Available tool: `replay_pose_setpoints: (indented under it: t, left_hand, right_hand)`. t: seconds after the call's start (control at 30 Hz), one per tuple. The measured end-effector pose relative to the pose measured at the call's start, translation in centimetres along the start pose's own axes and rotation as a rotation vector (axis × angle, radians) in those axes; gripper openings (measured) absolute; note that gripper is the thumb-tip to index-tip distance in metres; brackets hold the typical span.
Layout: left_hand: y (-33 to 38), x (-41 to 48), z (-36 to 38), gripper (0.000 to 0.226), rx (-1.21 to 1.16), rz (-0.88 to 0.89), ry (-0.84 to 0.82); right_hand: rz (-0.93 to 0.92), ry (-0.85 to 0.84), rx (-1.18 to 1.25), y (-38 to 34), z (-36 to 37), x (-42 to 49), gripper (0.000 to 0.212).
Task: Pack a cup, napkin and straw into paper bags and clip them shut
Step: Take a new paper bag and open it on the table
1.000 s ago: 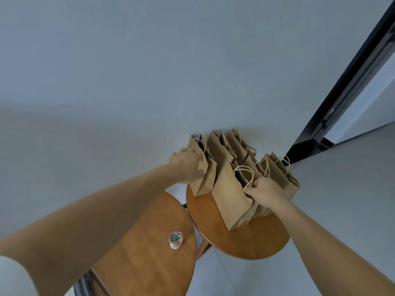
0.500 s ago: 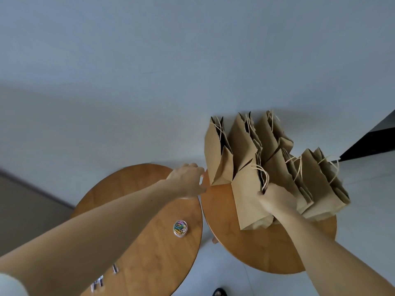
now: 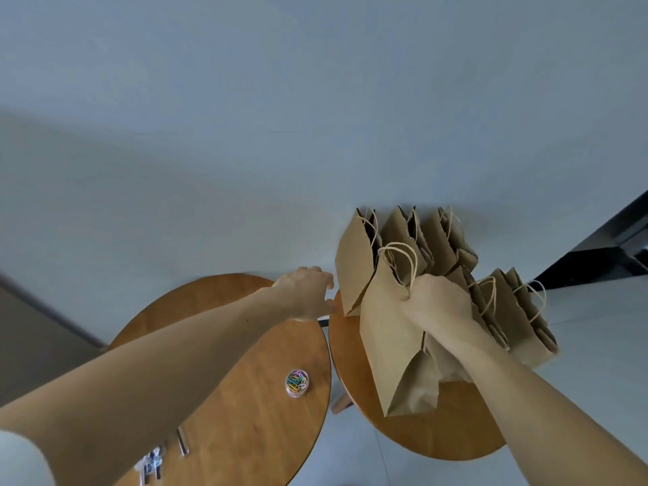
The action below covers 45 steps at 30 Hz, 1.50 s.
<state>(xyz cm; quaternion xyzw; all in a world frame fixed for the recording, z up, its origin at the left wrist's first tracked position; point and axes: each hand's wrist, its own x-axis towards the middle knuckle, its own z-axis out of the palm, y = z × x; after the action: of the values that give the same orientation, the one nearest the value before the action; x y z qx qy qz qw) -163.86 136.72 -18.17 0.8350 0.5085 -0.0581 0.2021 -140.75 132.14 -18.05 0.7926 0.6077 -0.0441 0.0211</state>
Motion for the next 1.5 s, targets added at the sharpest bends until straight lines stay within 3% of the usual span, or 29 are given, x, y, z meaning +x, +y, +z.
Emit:
replay_pose_setpoints:
  t: [0.23,0.6,0.73,0.83,0.97,1.23,1.3,1.43,1.5]
  left_hand:
    - [-10.1,-5.9,-1.8,0.049,-0.046,-0.100,0.023]
    - [-22.5,-12.3,1.5,0.050,-0.156,-0.304,0.001]
    - [-23.2,-13.2,4.0,0.051,-0.205,-0.356,-0.061]
    - [-23.3,-13.6,5.4,0.056,-0.171,-0.358,-0.147]
    - [-22.7,-13.1,5.8,0.070,-0.159,-0.360,-0.197]
    - [-19.4,-11.3,7.1,0.084,-0.102,-0.384,-0.259]
    - [-18.8,-10.8,7.5,0.083,-0.098,-0.410,-0.241]
    - [-18.2,-10.0,8.2,0.067,-0.140,-0.527,-0.175]
    - [-18.1,-9.7,8.4,0.055,-0.206,-0.603,-0.167]
  right_hand:
    - [-0.155,-0.030,0.030,-13.6,-0.9,-1.4,0.025]
    - [-0.387,-0.115,0.138,-28.4,6.3,-4.0,0.032]
    - [-0.414,-0.262,0.260,-29.5,9.6,-5.2,0.019]
    - [-0.487,-0.404,0.315,-29.2,11.1,-5.3,0.030]
    - [-0.603,-0.590,0.349,-27.2,11.7,-4.1,0.029]
    - [-0.604,-0.722,0.375,-25.3,13.0,-1.4,0.054]
    - [-0.576,-0.751,0.453,-25.2,13.6,-1.5,0.046]
    - [-0.435,-0.816,0.668,-25.2,14.1,-1.6,0.005]
    - [-0.378,-0.772,0.668,-25.0,13.9,-1.5,0.006]
